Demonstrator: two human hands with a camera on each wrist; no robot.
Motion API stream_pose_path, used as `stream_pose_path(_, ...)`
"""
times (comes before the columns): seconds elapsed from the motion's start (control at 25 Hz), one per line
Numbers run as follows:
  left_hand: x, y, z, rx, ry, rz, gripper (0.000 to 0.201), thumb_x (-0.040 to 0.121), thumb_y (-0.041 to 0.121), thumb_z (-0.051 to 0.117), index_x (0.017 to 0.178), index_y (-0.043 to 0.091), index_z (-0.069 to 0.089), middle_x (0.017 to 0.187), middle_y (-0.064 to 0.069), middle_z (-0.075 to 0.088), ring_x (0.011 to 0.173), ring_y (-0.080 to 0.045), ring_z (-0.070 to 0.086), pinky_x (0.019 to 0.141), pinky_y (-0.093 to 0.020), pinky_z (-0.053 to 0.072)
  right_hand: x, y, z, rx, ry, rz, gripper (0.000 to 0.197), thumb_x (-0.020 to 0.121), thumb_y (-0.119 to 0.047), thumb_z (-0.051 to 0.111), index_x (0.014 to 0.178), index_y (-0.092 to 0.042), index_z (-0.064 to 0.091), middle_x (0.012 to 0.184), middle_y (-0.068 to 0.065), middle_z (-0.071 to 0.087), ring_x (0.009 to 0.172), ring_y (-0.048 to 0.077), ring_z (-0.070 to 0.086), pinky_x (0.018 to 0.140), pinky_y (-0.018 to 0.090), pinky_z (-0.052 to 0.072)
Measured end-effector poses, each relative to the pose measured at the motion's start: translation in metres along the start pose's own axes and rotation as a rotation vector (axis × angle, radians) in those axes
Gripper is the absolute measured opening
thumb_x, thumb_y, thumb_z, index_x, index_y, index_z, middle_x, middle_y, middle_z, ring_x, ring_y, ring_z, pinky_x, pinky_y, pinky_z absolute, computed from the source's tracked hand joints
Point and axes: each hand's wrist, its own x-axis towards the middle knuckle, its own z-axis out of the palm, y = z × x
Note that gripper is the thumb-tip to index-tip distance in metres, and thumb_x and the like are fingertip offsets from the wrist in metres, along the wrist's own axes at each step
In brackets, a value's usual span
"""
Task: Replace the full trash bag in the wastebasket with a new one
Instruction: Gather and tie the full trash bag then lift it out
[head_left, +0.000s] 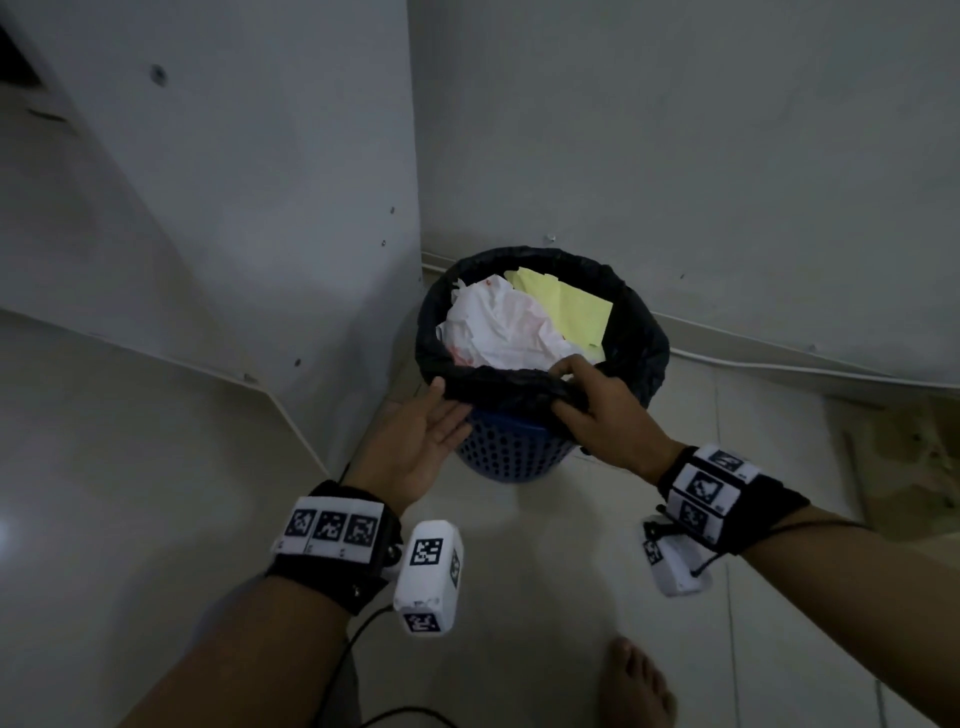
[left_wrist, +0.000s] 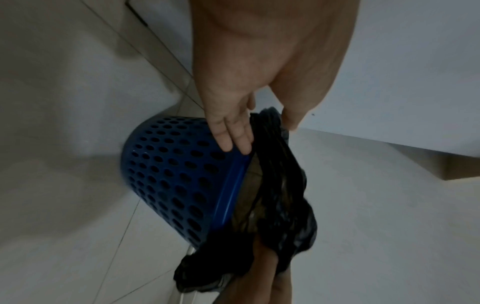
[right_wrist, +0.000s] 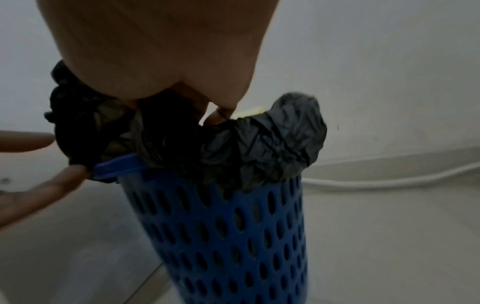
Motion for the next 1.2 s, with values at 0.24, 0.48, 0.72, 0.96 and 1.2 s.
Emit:
stream_pose_path(0.24,0.004,0.009,0.012,-0.036,0.023,0.102,0.018,0.094,0.007,0.055,0.108,0.019,0.052,0.086,0.002,0.065,0.074,-0.006,0.064,0.071,-0.026,0.051,0.010,-0.030,0.004,-0.370,0.027,-0.329,0.041,0.094,-0.041,0.058,0.129,-0.019,0.055,0.108,0.003,0.062,0.092,0.015,0.057,0.075,0.028,0.046)
stream_pose_path(0.48,-0.003,0.019,0.003,0.036,0.152,-0.090,0.026,0.098,0.025,0.052,0.074,0.013,0.055,0.050,-0.001,0.055,0.056,-0.012,0.055,0.061,-0.027,0.045,0.012,-0.051,-0.005,-0.051,-0.386,0.099,0.023,0.097,-0.029,0.054,0.093,-0.007,0.060,0.078,-0.002,0.058,0.068,0.012,0.051,0.064,0.024,0.038)
stream_pose_path(0.72,-0.007,0.029,0.005,0.045,0.061,-0.052,0.020,0.097,0.009,0.051,0.079,0.011,0.060,0.065,-0.002,0.060,0.061,-0.010,0.052,0.055,-0.021,0.044,0.018,-0.067,0.017,-0.313,-0.279,-0.094,0.053,0.076,-0.053,0.070,0.109,-0.021,0.044,0.096,-0.002,0.052,0.078,0.015,0.051,0.062,0.027,0.044)
stream_pose_path(0.96,-0.008,0.043,-0.009,-0.005,0.086,-0.189,0.036,0.098,0.026,0.047,0.065,0.014,0.054,0.051,-0.008,0.055,0.046,-0.018,0.055,0.049,-0.025,0.046,0.023,-0.069,0.019,-0.071,-0.713,0.046,0.014,0.099,-0.028,0.050,0.090,-0.019,0.055,0.089,-0.004,0.061,0.078,0.012,0.056,0.071,0.023,0.041)
stream_pose_path(1.2,0.022,0.066,0.000,-0.015,0.058,-0.092,0.022,0.096,0.006,0.047,0.077,0.011,0.056,0.062,0.002,0.056,0.051,-0.004,0.054,0.060,-0.020,0.039,0.056,-0.084,-0.008,-0.052,-0.364,0.074,0.058,0.077,-0.052,0.073,0.120,-0.020,0.050,0.109,-0.006,0.062,0.095,0.009,0.060,0.078,0.022,0.051)
